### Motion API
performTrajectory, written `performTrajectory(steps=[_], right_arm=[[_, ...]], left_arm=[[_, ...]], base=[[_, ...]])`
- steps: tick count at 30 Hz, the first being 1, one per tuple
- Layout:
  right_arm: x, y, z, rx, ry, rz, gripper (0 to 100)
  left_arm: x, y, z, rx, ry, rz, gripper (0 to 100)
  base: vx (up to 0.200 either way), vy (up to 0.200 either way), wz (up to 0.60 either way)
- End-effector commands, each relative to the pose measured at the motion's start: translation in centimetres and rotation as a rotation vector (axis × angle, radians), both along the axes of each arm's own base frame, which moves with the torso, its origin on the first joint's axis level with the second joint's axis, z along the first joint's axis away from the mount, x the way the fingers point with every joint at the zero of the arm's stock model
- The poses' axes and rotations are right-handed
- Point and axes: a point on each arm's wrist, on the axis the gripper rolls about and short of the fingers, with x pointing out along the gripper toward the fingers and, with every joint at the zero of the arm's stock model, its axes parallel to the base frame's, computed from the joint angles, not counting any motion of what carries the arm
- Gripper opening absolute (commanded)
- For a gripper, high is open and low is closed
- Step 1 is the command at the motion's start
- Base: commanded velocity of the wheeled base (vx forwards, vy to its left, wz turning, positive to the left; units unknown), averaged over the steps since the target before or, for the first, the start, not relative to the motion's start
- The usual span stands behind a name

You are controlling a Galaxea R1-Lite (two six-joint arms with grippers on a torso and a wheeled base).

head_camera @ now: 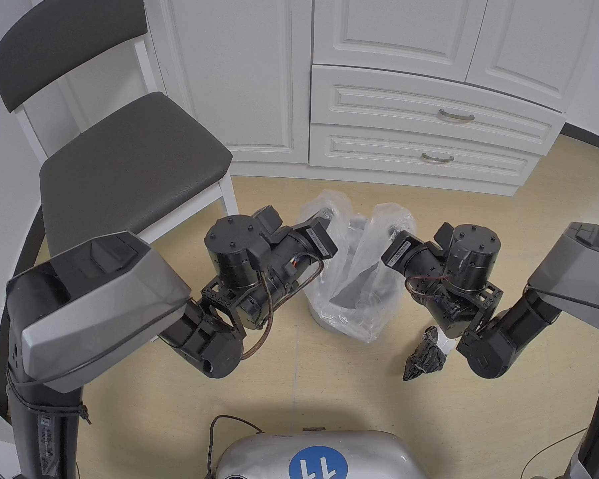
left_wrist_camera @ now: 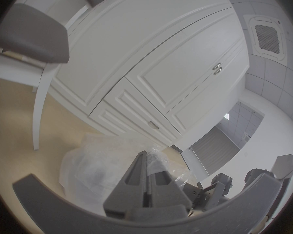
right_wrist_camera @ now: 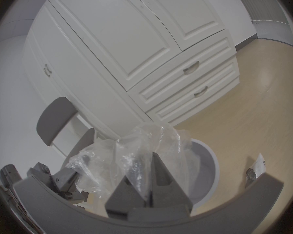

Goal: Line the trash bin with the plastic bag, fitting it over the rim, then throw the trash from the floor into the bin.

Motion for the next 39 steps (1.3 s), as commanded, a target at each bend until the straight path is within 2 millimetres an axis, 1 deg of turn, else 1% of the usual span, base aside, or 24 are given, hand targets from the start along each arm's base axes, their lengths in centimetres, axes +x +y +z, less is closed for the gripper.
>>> performTrajectory(steps=[1,2,3,5,9,10,12,13,14,17,19,25,27,30,34,37,39], right_arm=[[1.2,-0.3,-2.3,-0.023,0.045,-0.017,0],[1.4,-0.6,-2.7,-0.026,0.052,-0.023,0],[1.4,-0.6,-2.7,-0.027,0.053,-0.023,0],[1.8,-1.3,-2.8,-0.029,0.054,-0.041,0],[2.7,-3.2,-2.6,-0.029,0.053,-0.071,0],[3.1,-4.1,-2.5,-0.027,0.049,-0.078,0],[3.5,-5.3,-2.2,-0.025,0.044,-0.097,0],[3.6,-5.5,-2.0,-0.023,0.039,-0.101,0],[3.9,-6.2,-1.6,-0.019,0.030,-0.117,0],[4.1,-7.3,-1.1,-0.019,0.018,-0.132,0],[4.1,-7.8,-0.6,-0.016,0.009,-0.132,0],[4.1,-8.0,-0.8,-0.019,0.013,-0.131,0],[4.2,-7.4,-1.6,-0.027,0.033,-0.117,0],[4.3,-6.5,-2.6,-0.032,0.048,-0.095,0],[4.3,-5.8,-3.4,-0.032,0.062,-0.077,0],[4.4,-5.4,-3.6,-0.029,0.062,-0.071,0],[4.4,-5.3,-3.7,-0.030,0.064,-0.070,0]], left_arm=[[0.8,-0.5,-2.0,0.009,0.036,-0.001,0],[1.0,-0.7,-2.4,0.000,0.044,-0.003,0],[1.1,-0.7,-2.4,0.000,0.044,-0.003,0],[1.2,-1.1,-2.7,-0.007,0.050,-0.011,0],[1.3,-1.8,-2.6,-0.017,0.035,-0.022,0],[1.4,-2.0,-2.3,-0.025,0.024,-0.025,0],[1.5,-2.3,-2.0,-0.027,0.021,-0.030,0],[1.5,-2.3,-2.0,-0.025,0.024,-0.031,0],[1.6,-2.5,-1.8,-0.026,0.025,-0.033,0],[1.6,-3.0,-1.3,-0.037,0.014,-0.045,0],[1.7,-3.5,-1.6,-0.036,0.010,-0.067,0],[2.8,-4.6,-2.9,-0.025,0.020,-0.091,0],[3.6,-4.7,-4.0,-0.010,0.046,-0.082,0],[5.0,-3.8,-5.2,-0.009,0.063,-0.055,0],[7.1,-2.2,-5.9,-0.017,0.068,-0.012,0],[8.2,-1.8,-6.3,-0.035,0.101,0.000,0],[8.4,-1.7,-6.5,-0.037,0.116,0.003,0]], base=[[0.000,0.000,0.00],[0.000,0.000,0.00],[0.000,0.000,0.00],[0.000,0.000,0.00],[0.000,0.000,0.00],[0.000,0.000,0.00],[0.000,0.000,0.00],[0.000,0.000,0.00],[0.000,0.000,0.00],[0.000,0.000,0.00],[0.000,0.000,0.00],[0.000,0.000,0.00],[0.000,0.000,0.00],[0.000,0.000,0.00],[0.000,0.000,0.00],[0.000,0.000,0.00],[0.000,0.000,0.00]])
